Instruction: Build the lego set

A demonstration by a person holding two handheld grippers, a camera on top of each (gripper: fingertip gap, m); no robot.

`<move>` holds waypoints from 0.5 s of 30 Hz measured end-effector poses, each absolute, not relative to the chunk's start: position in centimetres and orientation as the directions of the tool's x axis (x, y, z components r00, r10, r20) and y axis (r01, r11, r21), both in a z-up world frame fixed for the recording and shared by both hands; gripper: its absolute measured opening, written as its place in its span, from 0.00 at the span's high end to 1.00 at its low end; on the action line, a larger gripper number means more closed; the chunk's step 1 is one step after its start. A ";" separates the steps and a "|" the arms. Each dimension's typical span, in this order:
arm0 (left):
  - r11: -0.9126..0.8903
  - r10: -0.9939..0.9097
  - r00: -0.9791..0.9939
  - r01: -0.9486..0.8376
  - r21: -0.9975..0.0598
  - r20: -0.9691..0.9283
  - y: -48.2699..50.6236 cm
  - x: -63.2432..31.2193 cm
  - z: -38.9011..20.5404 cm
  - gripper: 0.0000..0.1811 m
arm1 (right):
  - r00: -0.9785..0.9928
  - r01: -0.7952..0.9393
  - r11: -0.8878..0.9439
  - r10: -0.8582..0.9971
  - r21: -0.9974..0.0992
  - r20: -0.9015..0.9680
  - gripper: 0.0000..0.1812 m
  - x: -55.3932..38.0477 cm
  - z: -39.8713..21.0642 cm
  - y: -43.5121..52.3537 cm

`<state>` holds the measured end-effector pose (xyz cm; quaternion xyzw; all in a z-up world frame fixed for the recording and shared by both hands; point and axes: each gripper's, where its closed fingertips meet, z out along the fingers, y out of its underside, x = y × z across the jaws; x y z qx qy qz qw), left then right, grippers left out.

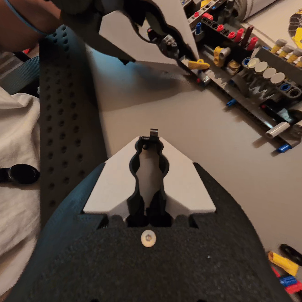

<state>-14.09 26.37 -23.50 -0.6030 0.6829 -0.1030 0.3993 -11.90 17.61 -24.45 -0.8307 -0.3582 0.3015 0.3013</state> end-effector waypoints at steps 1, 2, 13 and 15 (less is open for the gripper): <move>0.266 -0.903 0.040 -0.729 -0.631 -0.427 26.0 -14.0 -23.3 0.96 | 0.564 0.408 -0.558 0.776 -0.722 -0.281 0.91 -11.9 -24.4 17.7; 0.278 -0.900 0.039 -0.717 -0.639 -0.435 25.8 -13.8 -23.1 0.96 | 0.578 0.400 -0.553 0.771 -0.731 -0.267 0.91 -11.9 -24.4 18.1; 0.898 -0.407 -0.193 -0.264 -0.352 -0.893 19.0 -13.8 -17.7 0.96 | 0.516 0.200 -0.174 0.855 -0.964 -0.047 0.92 -12.0 -18.0 19.4; 0.824 -0.559 -0.177 -0.224 -0.520 -0.810 18.3 -13.8 -16.5 0.96 | 0.507 0.127 -0.137 0.860 -0.982 -0.054 0.92 -12.1 -16.6 19.3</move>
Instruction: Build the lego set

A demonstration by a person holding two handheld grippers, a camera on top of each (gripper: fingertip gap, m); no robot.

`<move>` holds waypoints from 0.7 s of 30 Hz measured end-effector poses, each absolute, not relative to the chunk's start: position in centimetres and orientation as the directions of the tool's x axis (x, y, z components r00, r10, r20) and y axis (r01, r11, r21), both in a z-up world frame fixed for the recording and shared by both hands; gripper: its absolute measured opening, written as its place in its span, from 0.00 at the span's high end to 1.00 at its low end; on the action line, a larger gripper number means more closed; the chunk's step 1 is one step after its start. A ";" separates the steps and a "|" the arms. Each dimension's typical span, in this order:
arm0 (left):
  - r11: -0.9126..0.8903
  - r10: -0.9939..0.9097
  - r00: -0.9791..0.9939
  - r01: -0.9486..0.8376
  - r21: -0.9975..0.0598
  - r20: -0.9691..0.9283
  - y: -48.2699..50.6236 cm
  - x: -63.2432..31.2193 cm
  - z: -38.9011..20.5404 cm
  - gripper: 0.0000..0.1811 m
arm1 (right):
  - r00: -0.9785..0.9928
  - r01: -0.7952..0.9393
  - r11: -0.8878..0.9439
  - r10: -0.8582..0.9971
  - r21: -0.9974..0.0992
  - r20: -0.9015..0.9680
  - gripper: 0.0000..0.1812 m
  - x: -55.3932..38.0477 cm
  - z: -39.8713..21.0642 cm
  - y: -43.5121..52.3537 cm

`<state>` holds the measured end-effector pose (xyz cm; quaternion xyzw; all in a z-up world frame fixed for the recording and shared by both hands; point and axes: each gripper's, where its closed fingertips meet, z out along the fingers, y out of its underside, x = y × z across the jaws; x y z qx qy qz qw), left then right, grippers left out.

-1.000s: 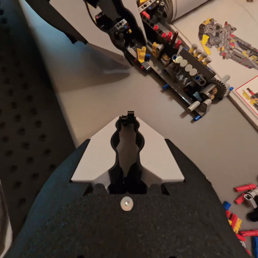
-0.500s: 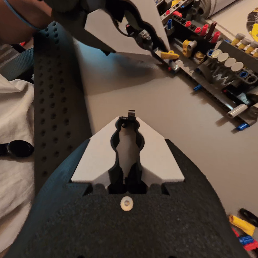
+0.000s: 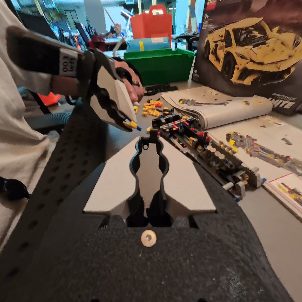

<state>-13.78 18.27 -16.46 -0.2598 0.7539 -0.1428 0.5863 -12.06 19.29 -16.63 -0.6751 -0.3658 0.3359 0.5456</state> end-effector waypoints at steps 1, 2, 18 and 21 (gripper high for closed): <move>0.737 -0.674 -0.165 -0.215 -0.641 -0.720 18.2 -13.7 -15.7 0.96 | 0.495 0.106 -0.172 0.864 -0.979 -0.098 0.92 -12.2 -16.4 19.1; 0.615 -0.789 -0.134 -0.206 -0.762 -0.600 18.3 -13.6 -14.7 0.96 | 0.489 0.086 -0.202 0.862 -0.976 -0.136 0.92 -12.4 -16.1 19.0; -0.617 -0.787 -0.068 0.066 -0.784 0.614 19.8 -13.1 -10.9 0.96 | 0.765 0.227 0.165 0.580 -0.960 0.280 0.92 -12.3 -11.4 20.9; -0.620 -0.783 -0.008 0.104 -0.778 0.622 20.0 -12.9 -11.1 0.96 | 0.766 0.355 0.191 0.502 -0.915 0.402 0.92 -12.3 -11.9 21.1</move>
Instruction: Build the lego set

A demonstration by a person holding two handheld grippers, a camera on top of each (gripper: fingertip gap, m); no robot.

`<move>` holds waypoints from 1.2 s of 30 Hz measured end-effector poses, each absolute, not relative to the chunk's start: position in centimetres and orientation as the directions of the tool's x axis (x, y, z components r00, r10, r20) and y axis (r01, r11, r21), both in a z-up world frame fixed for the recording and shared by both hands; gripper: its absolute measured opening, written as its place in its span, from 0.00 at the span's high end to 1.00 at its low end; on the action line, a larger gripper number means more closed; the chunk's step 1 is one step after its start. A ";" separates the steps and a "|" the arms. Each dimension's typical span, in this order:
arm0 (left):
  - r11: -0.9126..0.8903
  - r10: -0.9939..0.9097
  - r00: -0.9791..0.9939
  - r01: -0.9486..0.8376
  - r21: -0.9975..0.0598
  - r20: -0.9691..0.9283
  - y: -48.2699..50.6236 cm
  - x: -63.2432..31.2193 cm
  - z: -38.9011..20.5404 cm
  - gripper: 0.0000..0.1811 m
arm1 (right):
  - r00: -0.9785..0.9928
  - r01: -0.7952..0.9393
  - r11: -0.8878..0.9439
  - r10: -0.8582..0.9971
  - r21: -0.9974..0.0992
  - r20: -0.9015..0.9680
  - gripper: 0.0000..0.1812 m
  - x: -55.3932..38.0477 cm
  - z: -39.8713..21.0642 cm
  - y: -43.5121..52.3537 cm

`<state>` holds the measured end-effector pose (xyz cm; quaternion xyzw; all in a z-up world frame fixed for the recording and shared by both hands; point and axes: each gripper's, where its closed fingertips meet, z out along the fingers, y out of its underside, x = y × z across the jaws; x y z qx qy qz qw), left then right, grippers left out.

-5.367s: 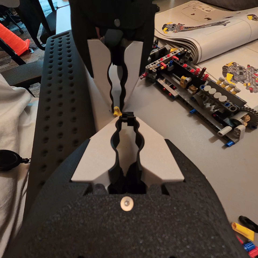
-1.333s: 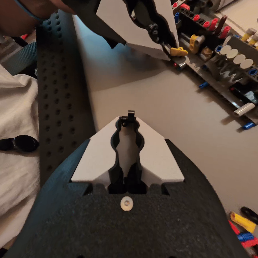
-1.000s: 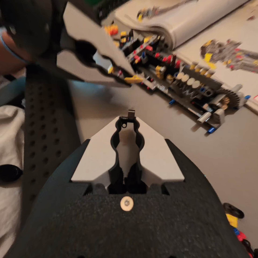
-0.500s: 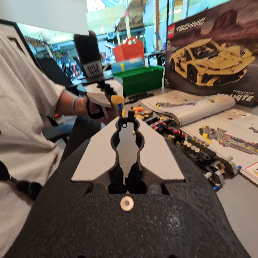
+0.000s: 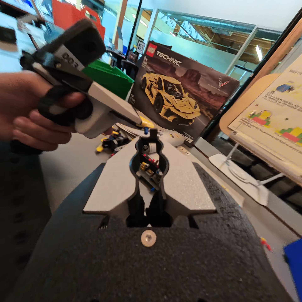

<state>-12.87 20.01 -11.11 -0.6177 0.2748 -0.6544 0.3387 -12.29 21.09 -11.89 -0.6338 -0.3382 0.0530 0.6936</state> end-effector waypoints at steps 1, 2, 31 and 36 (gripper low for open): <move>-0.620 -0.781 0.005 0.102 -0.778 0.624 19.9 -12.7 -11.3 0.96 | 0.764 0.390 0.199 0.475 -0.899 0.436 0.92 -12.3 -12.0 21.2; -0.616 -0.784 0.020 0.100 -0.782 0.620 19.6 -12.5 -11.4 0.96 | 0.769 0.415 0.202 0.443 -0.887 0.461 0.92 -12.1 -11.9 21.3; -0.502 -0.828 0.090 -0.559 -0.660 0.553 18.1 -16.0 -18.1 0.97 | 0.300 0.868 0.343 0.212 -0.359 0.930 0.92 -13.5 -15.4 20.8; -0.202 -0.966 0.081 -0.830 -0.520 0.246 18.6 -19.9 -23.9 0.97 | 0.366 0.841 0.309 0.280 -0.444 0.888 0.92 -13.0 -16.1 21.3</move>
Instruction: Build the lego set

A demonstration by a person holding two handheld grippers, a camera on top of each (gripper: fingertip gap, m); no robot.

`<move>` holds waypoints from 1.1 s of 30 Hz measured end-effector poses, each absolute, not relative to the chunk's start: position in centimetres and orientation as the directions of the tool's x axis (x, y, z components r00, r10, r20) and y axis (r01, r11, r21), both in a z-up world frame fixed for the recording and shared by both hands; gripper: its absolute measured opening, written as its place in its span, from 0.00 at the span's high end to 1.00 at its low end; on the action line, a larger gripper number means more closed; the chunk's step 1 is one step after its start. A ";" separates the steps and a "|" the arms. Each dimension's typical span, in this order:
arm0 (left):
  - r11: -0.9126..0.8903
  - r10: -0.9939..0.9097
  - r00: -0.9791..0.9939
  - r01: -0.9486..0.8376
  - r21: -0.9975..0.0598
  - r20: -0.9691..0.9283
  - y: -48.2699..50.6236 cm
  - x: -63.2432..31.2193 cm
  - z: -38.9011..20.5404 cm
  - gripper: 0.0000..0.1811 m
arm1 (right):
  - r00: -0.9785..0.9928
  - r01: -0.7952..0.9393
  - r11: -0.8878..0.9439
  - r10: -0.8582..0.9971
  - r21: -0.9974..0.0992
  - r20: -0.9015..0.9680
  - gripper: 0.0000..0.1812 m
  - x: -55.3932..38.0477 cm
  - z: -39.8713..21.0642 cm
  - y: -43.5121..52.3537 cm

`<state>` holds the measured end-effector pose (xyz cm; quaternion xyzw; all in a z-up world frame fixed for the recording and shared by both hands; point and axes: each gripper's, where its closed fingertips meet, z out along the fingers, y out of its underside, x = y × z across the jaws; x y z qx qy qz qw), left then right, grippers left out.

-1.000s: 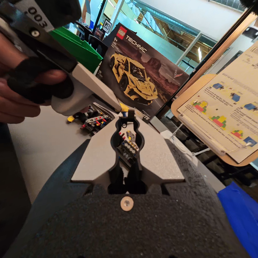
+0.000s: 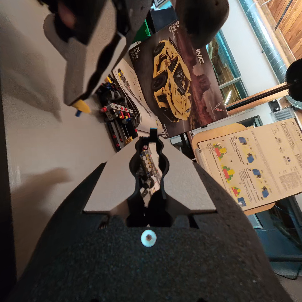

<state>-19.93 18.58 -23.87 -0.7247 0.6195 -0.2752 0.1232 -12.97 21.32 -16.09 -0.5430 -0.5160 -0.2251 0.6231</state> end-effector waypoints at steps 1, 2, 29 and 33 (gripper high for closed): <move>-0.116 -0.986 0.042 -0.862 -0.493 0.160 18.7 -20.5 -24.4 0.97 | 0.371 0.838 0.310 0.282 -0.450 0.885 0.92 -13.1 -16.1 21.3; -0.037 -0.997 0.002 -0.873 -0.487 0.072 19.0 -20.7 -24.6 0.97 | 0.374 0.834 0.311 0.287 -0.455 0.882 0.92 -13.2 -16.1 21.3; 0.252 -0.968 -0.212 -0.852 -0.459 -0.138 17.6 -21.2 -24.7 0.92 | 0.451 0.783 0.269 0.377 -0.561 0.809 0.92 -12.8 -17.0 21.3; 0.389 -0.921 -0.326 -0.812 -0.436 -0.215 18.0 -21.7 -24.8 0.92 | 0.448 0.784 0.266 0.382 -0.561 0.808 0.92 -12.8 -17.2 21.4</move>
